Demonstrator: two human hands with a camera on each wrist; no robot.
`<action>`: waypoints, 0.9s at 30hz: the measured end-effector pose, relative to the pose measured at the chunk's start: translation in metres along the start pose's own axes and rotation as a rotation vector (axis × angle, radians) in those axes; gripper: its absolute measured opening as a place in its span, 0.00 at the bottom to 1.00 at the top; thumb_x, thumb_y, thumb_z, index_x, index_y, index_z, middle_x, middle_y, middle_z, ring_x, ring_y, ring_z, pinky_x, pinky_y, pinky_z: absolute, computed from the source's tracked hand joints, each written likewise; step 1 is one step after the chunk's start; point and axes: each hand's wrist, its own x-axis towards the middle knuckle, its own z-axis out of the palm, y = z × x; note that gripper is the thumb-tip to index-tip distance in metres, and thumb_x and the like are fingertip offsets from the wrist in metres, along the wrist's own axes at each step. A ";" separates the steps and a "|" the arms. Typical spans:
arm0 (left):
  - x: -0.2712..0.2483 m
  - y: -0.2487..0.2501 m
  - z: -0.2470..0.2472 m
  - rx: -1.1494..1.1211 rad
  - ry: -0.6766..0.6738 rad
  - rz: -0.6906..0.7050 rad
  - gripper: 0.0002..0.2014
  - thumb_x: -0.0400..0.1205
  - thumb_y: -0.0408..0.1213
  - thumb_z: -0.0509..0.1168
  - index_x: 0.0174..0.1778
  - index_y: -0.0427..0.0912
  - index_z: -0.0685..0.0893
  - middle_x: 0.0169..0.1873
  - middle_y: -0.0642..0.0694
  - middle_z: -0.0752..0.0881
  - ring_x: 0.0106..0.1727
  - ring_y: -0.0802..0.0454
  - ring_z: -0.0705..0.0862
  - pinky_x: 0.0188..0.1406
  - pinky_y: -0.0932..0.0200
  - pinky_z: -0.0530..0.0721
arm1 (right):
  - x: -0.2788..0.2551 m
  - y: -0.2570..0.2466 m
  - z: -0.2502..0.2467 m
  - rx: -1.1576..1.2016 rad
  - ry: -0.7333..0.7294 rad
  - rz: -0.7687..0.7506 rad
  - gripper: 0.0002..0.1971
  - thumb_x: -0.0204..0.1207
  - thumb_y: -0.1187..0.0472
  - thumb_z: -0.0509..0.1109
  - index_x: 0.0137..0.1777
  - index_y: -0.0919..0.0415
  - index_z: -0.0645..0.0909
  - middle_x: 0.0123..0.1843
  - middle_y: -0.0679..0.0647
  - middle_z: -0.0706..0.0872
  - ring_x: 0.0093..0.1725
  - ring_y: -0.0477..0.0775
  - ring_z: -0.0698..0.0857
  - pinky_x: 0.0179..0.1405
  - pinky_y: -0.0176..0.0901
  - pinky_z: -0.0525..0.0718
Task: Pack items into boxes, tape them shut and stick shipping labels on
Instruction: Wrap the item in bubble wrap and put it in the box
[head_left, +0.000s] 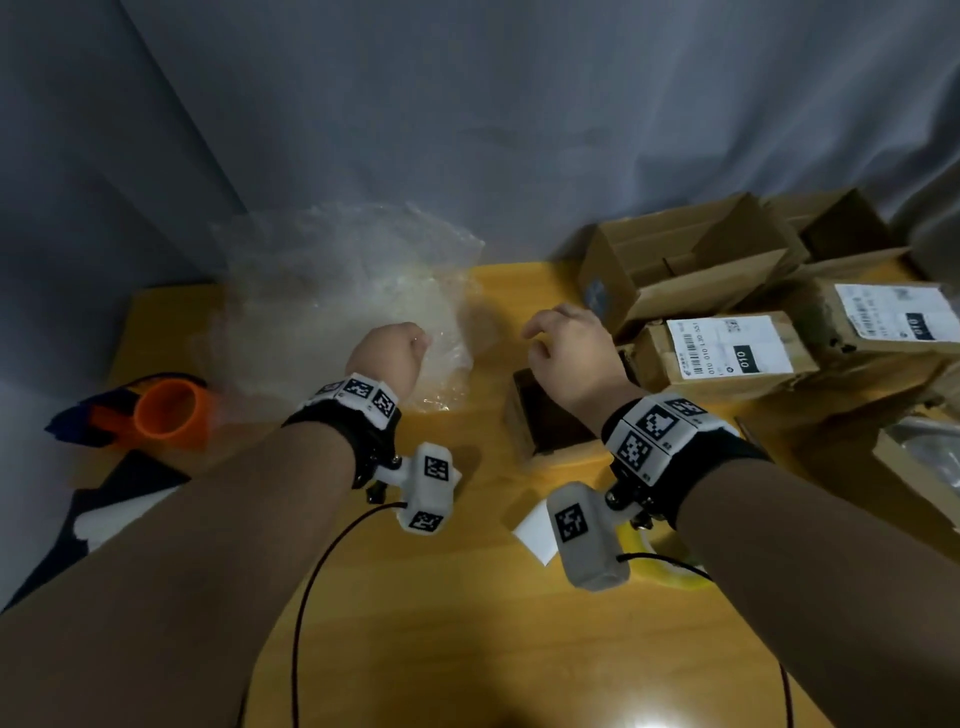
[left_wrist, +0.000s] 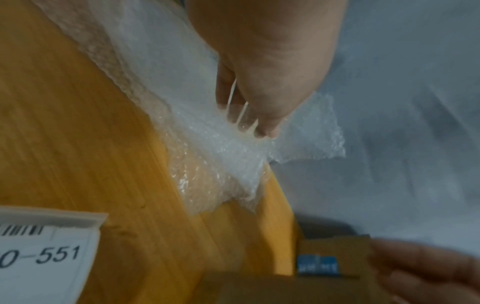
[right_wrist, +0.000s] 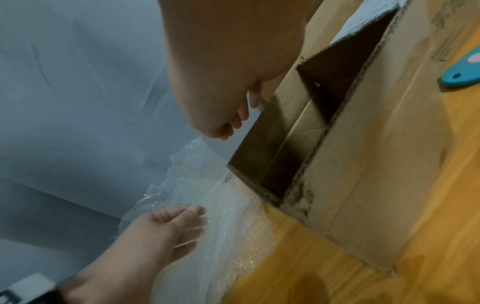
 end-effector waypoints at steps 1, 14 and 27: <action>-0.006 -0.001 -0.008 -0.059 0.071 0.006 0.17 0.88 0.40 0.53 0.60 0.35 0.83 0.55 0.36 0.86 0.55 0.38 0.83 0.55 0.52 0.79 | -0.001 0.000 -0.001 0.021 -0.002 -0.005 0.14 0.79 0.63 0.62 0.61 0.58 0.83 0.62 0.58 0.79 0.65 0.61 0.75 0.65 0.51 0.75; -0.075 0.039 -0.123 -0.415 0.534 0.195 0.10 0.89 0.39 0.50 0.47 0.41 0.72 0.43 0.47 0.77 0.43 0.53 0.74 0.45 0.57 0.71 | -0.013 -0.014 -0.050 0.364 -0.032 -0.139 0.28 0.78 0.56 0.70 0.76 0.57 0.67 0.71 0.55 0.73 0.68 0.53 0.76 0.68 0.48 0.77; -0.122 0.162 -0.141 -0.856 0.325 0.553 0.14 0.90 0.42 0.46 0.46 0.39 0.72 0.38 0.41 0.80 0.41 0.46 0.81 0.51 0.49 0.84 | -0.039 -0.019 -0.089 1.119 -0.305 -0.172 0.52 0.60 0.53 0.85 0.80 0.50 0.57 0.70 0.52 0.81 0.68 0.51 0.81 0.72 0.55 0.76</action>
